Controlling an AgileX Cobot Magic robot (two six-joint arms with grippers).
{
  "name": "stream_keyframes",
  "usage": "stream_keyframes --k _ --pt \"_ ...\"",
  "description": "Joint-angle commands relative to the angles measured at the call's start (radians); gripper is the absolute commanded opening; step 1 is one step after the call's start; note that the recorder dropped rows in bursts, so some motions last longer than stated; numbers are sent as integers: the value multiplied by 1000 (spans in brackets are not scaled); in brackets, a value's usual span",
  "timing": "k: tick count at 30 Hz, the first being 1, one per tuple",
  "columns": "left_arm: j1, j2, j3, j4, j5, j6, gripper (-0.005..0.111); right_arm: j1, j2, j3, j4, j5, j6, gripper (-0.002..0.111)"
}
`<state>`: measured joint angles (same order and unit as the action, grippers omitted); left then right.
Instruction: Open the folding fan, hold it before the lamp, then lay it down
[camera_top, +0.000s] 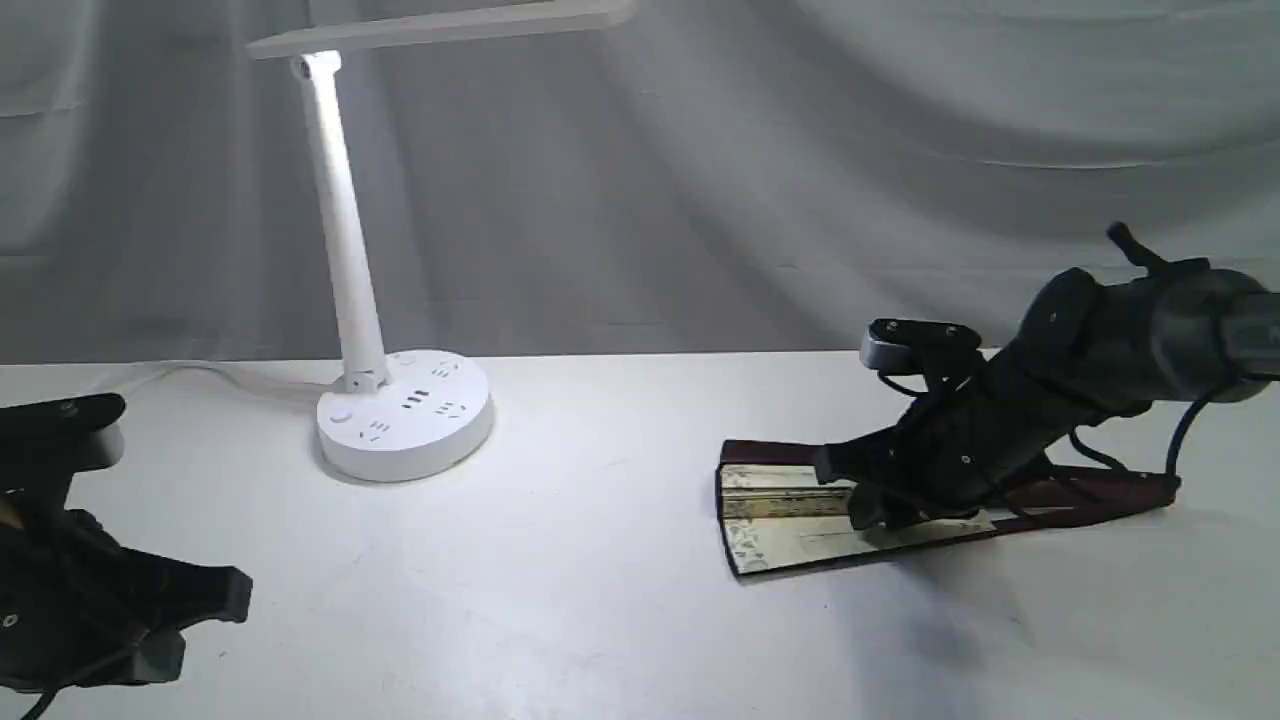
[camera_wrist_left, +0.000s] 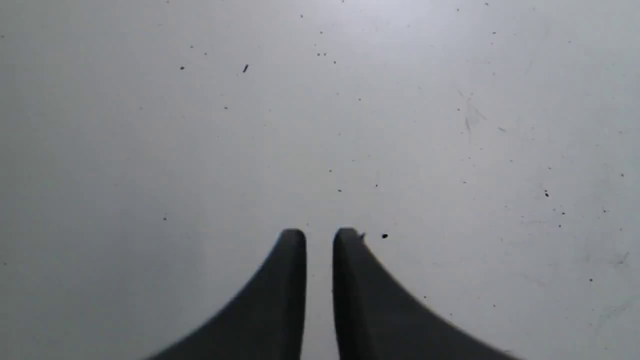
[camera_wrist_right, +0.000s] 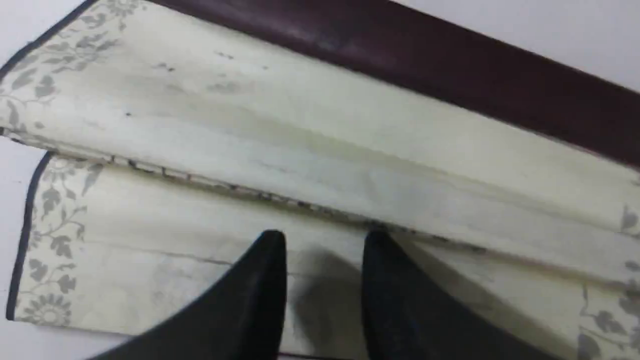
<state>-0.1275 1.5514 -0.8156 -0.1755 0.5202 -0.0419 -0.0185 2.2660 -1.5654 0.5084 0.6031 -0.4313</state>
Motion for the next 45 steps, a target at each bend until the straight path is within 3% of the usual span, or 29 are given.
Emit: stream_keyframes --k 1,13,19,30,45 --pt "-5 1 -5 -9 -1 -2 9 41 8 4 9 31 9 28" --pt "-5 1 -5 -9 -1 -2 9 231 8 4 30 -47 104 28" --pt "-5 1 -5 -9 8 -2 9 257 8 4 27 -33 142 28" --pt "-5 1 -5 -24 8 -2 9 180 -103 4 14 86 148 28" --pt "-5 1 -5 -24 10 -2 9 -127 -135 4 -6 216 148 33"
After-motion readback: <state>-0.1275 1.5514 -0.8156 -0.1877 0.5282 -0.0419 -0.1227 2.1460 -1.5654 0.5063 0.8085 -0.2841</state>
